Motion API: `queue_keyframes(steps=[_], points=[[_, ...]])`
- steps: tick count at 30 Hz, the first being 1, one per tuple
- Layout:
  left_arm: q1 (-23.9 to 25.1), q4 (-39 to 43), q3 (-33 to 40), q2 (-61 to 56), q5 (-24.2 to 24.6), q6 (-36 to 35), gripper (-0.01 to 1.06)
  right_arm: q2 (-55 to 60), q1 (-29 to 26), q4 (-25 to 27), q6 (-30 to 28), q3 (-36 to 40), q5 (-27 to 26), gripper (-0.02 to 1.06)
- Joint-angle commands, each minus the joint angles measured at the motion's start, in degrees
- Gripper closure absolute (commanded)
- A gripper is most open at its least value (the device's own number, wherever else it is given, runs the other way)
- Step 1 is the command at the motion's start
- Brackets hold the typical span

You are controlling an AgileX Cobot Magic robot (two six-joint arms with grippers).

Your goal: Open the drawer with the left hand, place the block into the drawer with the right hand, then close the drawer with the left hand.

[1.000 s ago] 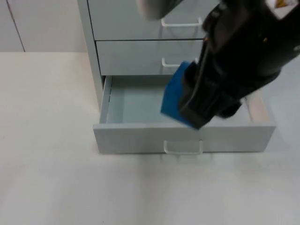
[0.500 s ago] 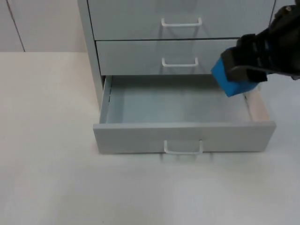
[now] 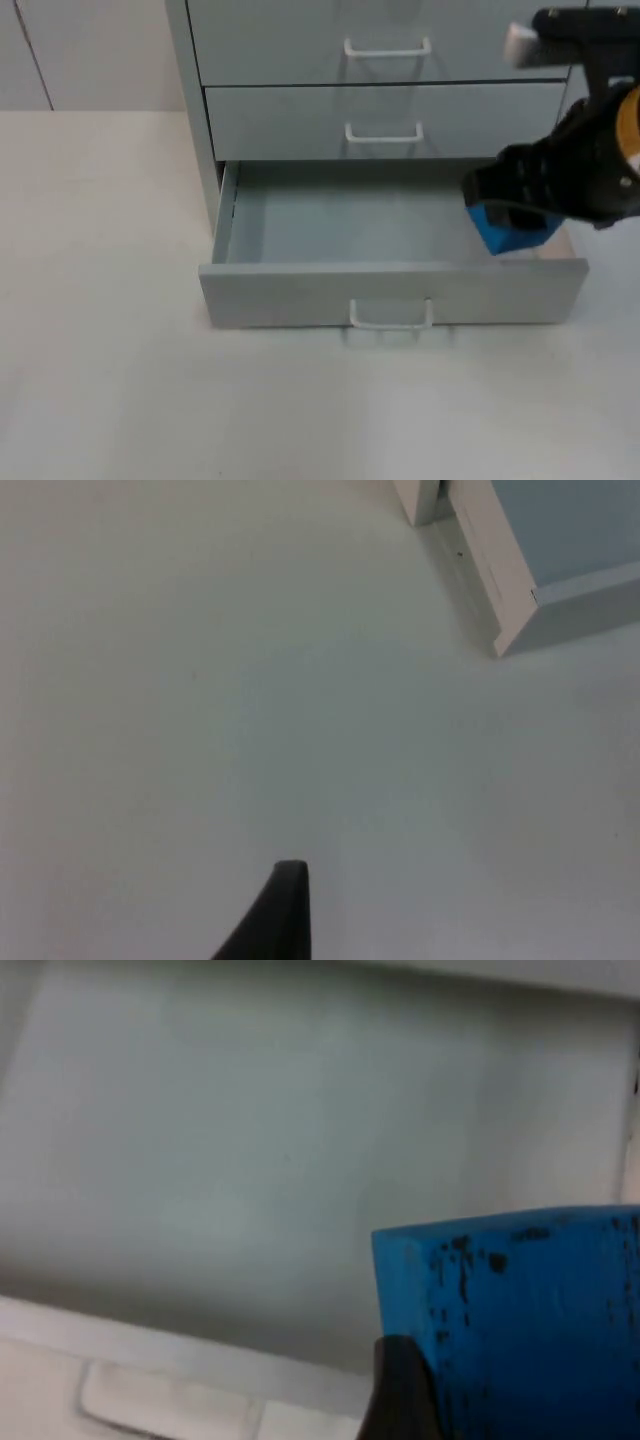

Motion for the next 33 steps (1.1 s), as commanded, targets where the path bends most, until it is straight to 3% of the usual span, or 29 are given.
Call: queue_keyframes(steps=[1,3,6,17,20,22,24,25,26,28,29,31,33], points=[[0.12,-0.60,0.10,-0.33,-0.66,0.03,0.00,1.77,-0.23,-6.88,7.39,-0.32,-1.03,1.05],[0.12,-0.60,0.10,-0.33,-0.66,0.03,0.00,4.67,-0.23,-11.23,11.88,-1.78,-1.03,1.05],[0.12,-0.60,0.10,-0.33,-0.66,0.03,0.00,7.20,-0.23,-13.78,15.13,-3.70,-0.63,1.05],[0.12,-0.48,0.10,-0.33,-0.64,0.03,0.00,11.40,-0.23,-13.38,15.13,-5.03,-2.36,1.04],[0.12,-0.48,0.10,-0.33,-0.76,0.03,0.00,11.82,-0.23,-13.38,15.13,-5.03,-2.36,0.98],[0.12,-0.48,0.10,-0.33,-0.88,0.03,0.00,11.71,-0.23,-13.38,15.13,-5.16,-2.36,0.80],[0.12,-0.48,0.10,-0.33,-1.03,0.03,0.00,11.15,-0.23,-13.38,15.13,-5.16,-2.78,0.55],[0.12,-0.48,0.10,-0.33,-1.03,0.03,0.00,11.15,-0.23,-13.38,15.13,-5.16,-2.78,0.55],[0.12,-0.48,0.10,-0.33,-1.11,0.03,0.00,10.30,-0.23,-13.13,15.22,-5.16,-3.12,0.32],[0.12,-0.48,0.10,-0.33,-1.47,0.03,0.00,8.63,-0.23,-12.49,15.40,-5.16,-3.12,0.10],[0.12,-0.48,0.10,-0.33,-1.47,0.03,0.00,8.63,-0.23,-12.49,15.40,-5.16,-3.12,0.10],[0.12,-0.48,0.10,-0.33,-1.71,0.03,0.00,6.37,0.18,-9.13,14.86,-5.16,-3.12,-0.01],[0.12,-0.48,0.10,-0.33,-1.90,0.03,0.00,3.59,1.54,-5.08,9.94,-5.16,-3.12,-0.01]])
